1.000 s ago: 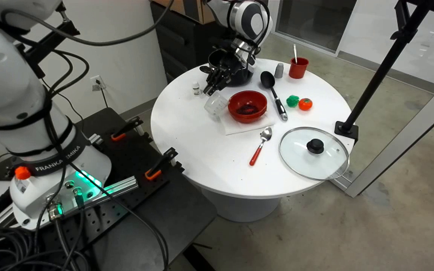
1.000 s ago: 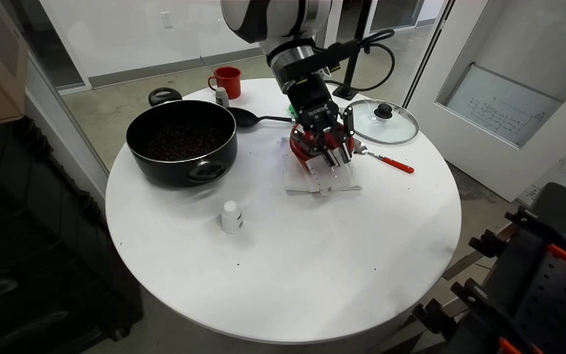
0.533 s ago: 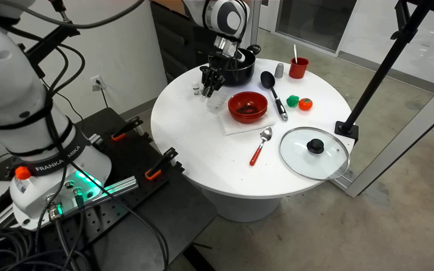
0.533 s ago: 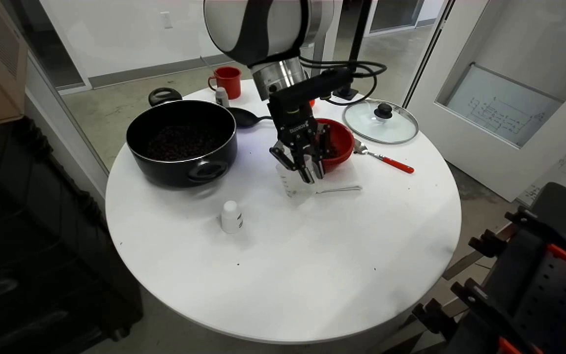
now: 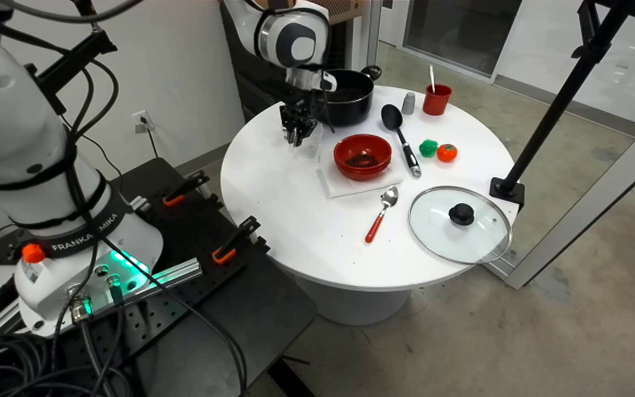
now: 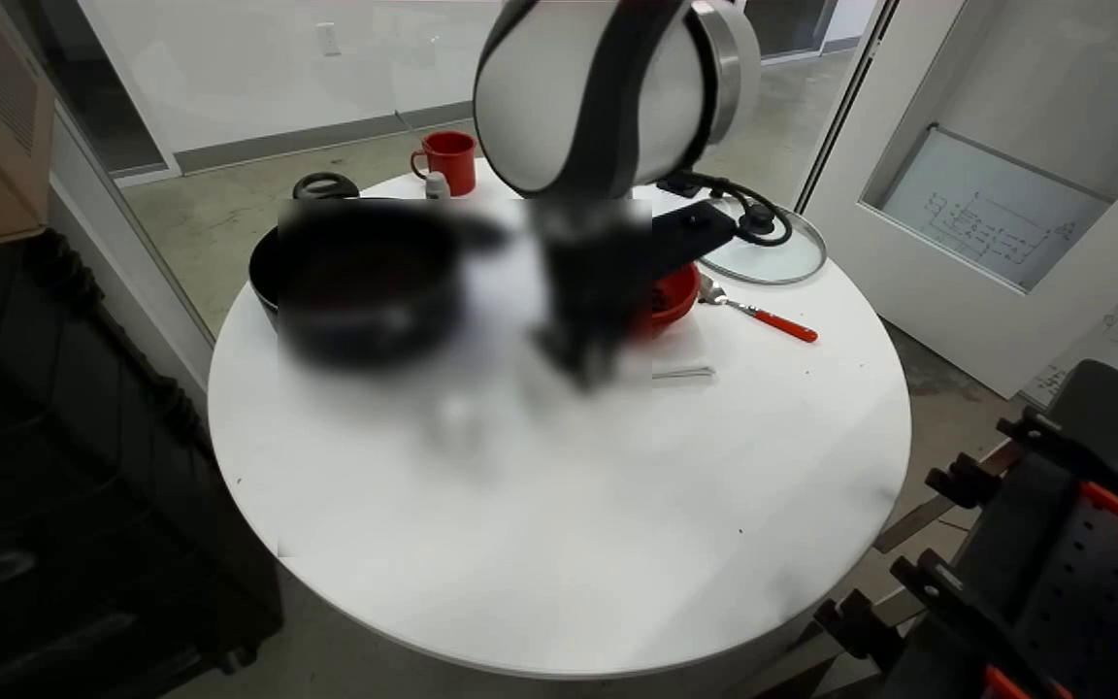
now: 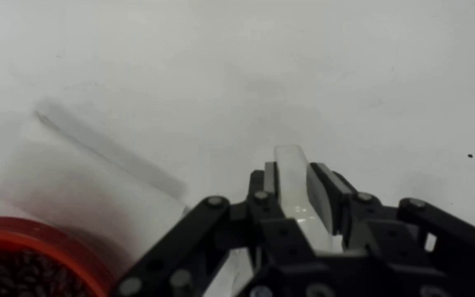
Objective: Pour the beans from the jar into the red bowl
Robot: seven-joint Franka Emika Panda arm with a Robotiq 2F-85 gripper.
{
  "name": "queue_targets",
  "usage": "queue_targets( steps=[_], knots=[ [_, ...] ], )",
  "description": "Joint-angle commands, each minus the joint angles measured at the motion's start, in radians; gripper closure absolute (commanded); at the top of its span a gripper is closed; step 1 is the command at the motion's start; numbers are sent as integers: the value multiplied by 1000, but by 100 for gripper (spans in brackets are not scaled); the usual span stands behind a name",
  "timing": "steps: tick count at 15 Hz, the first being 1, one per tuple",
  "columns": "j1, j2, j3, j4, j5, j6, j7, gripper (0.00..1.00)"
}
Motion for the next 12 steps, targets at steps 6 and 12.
queue_targets(
  steps=[6,12],
  knots=[
    [-229,-157,219,-448,-17,599,-306,42],
    [-453,-159,394,-526,-87,686,-359,0]
  ],
)
